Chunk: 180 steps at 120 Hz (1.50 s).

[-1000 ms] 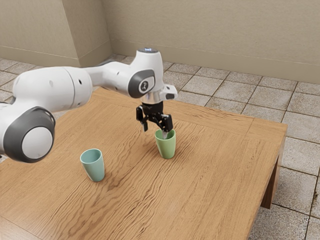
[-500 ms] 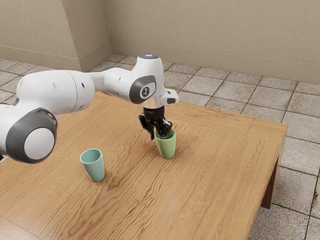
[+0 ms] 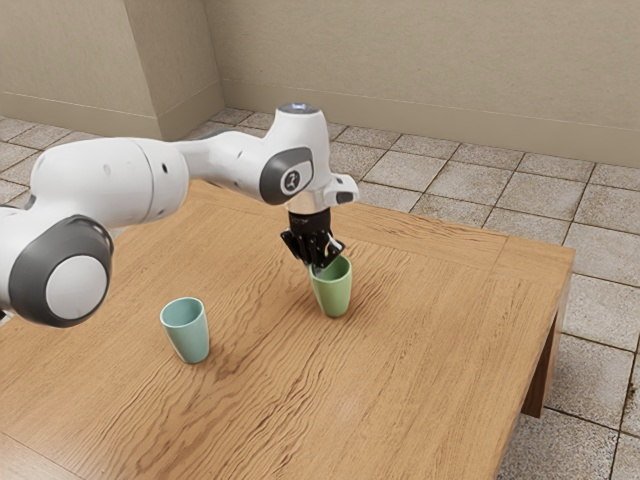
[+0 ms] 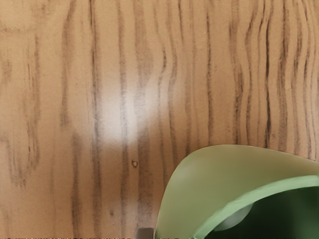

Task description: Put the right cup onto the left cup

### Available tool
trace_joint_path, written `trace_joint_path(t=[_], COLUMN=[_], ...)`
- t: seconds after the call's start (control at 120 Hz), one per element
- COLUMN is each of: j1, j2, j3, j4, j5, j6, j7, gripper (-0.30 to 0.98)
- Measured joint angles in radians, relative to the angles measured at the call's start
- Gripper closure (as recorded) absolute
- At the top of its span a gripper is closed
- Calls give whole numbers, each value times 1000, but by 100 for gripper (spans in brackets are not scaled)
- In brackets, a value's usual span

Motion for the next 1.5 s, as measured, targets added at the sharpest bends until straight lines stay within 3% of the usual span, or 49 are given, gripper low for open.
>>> trace_joint_path(t=[0.167, 0.533, 0.842, 1.5], j1=[2, 61, 94, 109], j2=[-66, -359, -566, -828], j3=[-1, 8, 75, 159], j4=[-34, -298, -487, -779], j5=[3, 8, 10, 15], j6=[-7, -12, -13, -8], j7=[-7, -20, -28, -57], gripper=[78, 78, 79, 79])
